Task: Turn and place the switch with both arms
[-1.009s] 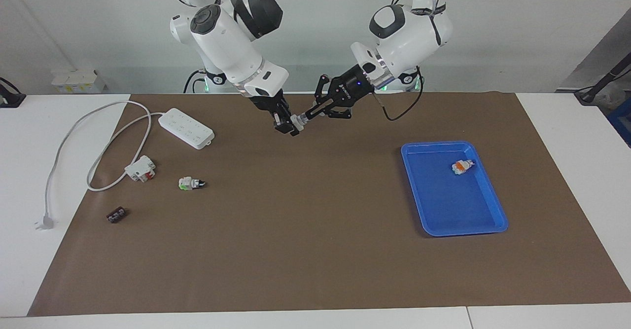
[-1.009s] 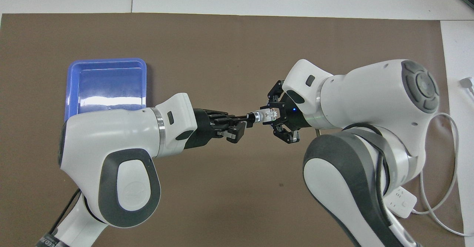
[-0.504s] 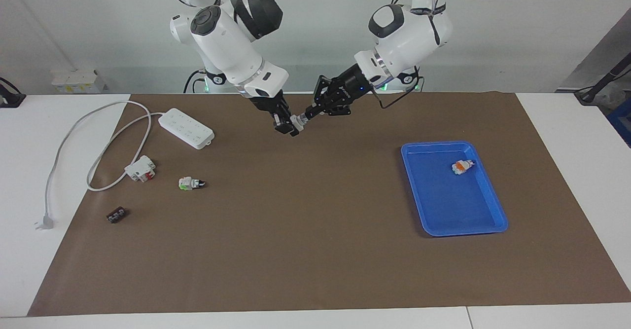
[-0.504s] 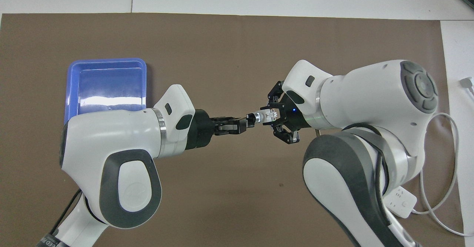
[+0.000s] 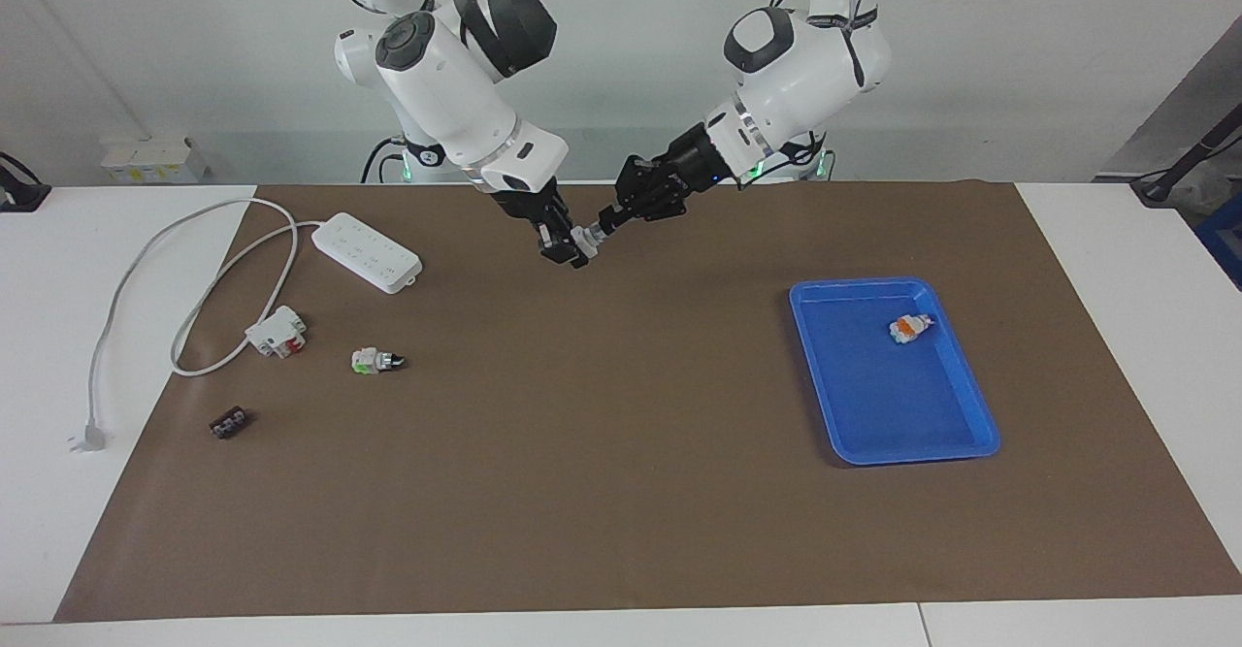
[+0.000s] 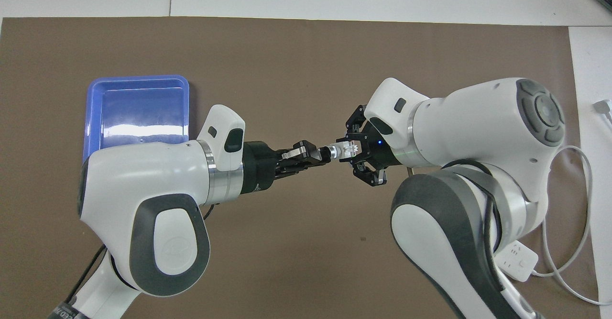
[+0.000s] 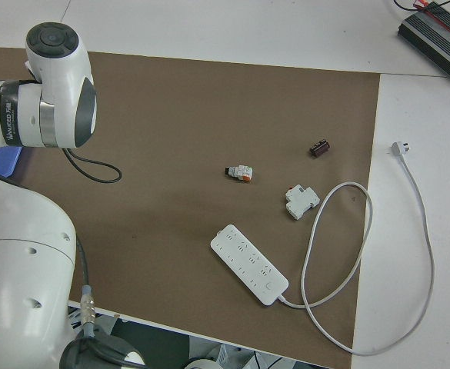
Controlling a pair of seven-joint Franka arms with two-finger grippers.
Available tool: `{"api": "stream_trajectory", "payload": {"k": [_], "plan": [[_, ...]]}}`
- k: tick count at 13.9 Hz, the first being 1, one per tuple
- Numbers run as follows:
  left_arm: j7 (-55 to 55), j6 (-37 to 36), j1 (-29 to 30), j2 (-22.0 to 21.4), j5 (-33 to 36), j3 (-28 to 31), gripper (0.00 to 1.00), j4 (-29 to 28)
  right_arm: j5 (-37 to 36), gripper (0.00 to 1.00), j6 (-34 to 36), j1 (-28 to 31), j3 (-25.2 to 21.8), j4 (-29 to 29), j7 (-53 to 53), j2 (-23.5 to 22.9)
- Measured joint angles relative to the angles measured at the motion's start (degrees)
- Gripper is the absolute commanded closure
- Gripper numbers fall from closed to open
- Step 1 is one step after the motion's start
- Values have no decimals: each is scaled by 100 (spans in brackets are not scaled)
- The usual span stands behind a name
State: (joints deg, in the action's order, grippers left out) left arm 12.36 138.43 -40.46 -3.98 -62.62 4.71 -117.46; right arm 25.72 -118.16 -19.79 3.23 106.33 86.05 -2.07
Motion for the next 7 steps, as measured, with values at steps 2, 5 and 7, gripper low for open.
{"api": "stream_trajectory", "payload": {"k": [2, 5, 7], "plan": [[585, 14, -9, 0, -1, 0, 100, 6, 0, 100, 0, 0, 0, 2, 0, 0], [1386, 26, -13, 0, -8, 0, 100, 13, 0, 100, -2, -2, 1, 4, 0, 0], [2082, 38, -14, 0, -32, 3, 100, 21, 0, 100, -11, -3, 4, 4, 0, 0]]}}
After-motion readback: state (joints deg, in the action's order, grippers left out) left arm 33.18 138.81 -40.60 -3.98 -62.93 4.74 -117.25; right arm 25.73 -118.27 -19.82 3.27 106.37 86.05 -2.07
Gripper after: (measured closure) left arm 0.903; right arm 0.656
